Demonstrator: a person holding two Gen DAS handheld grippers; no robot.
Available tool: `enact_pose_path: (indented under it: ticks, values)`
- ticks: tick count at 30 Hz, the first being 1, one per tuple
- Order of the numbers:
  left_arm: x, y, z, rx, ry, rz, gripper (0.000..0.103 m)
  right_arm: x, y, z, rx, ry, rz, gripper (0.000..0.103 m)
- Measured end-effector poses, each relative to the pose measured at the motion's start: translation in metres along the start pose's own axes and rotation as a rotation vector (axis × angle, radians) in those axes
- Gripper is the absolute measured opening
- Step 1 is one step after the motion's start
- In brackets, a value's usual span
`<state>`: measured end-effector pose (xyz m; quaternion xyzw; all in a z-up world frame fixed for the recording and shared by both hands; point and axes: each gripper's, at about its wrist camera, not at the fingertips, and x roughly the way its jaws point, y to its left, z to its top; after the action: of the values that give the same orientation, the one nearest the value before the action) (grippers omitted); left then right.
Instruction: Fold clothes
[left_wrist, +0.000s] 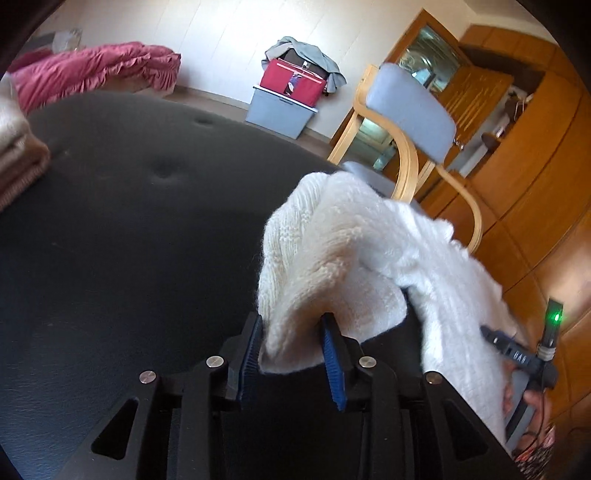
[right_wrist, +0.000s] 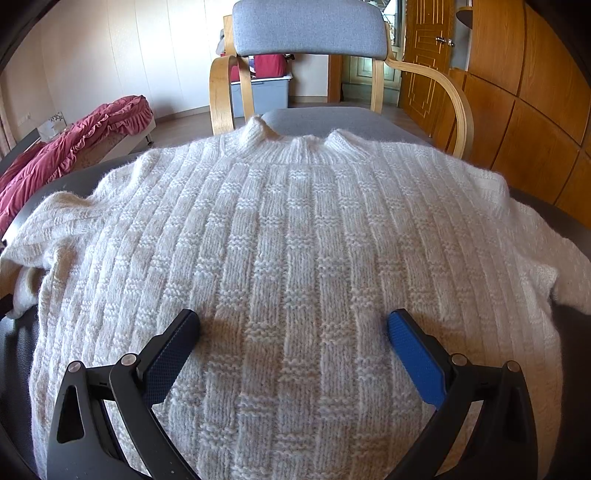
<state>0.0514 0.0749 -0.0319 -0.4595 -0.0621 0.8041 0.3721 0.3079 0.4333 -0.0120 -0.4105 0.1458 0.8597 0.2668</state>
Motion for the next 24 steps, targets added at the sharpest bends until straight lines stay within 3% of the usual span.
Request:
enact_pose_path:
  ticks: [1, 4, 5, 14, 18, 22, 24]
  values:
    - [0.002, -0.004, 0.001, 0.011, -0.002, 0.018, 0.031, 0.0, 0.0, 0.0, 0.0, 0.0, 0.0, 0.103]
    - [0.0, -0.022, 0.007, 0.099, -0.03, 0.129, 0.01, 0.0, -0.001, 0.0, 0.001, 0.0, 0.002, 0.103]
    - [-0.004, -0.029, 0.009, 0.129, -0.055, 0.162, 0.008, 0.0, -0.001, 0.0, 0.002, 0.0, 0.003, 0.103]
    - [-0.071, -0.118, 0.037, 0.405, -0.399, 0.406, 0.007, 0.0, -0.001, 0.0, 0.006, -0.001, 0.007, 0.103]
    - [-0.057, -0.172, 0.015, 0.581, -0.41, 0.371, 0.007, 0.0, -0.001, 0.0, 0.007, -0.002, 0.007, 0.103]
    - [-0.011, -0.221, -0.027, 0.723, -0.255, 0.193, 0.009, 0.0, -0.002, 0.0, 0.011, -0.003, 0.012, 0.103]
    - [0.021, -0.236, -0.056, 0.794, -0.161, 0.168, 0.01, 0.0, -0.002, 0.0, 0.015, -0.004, 0.016, 0.103]
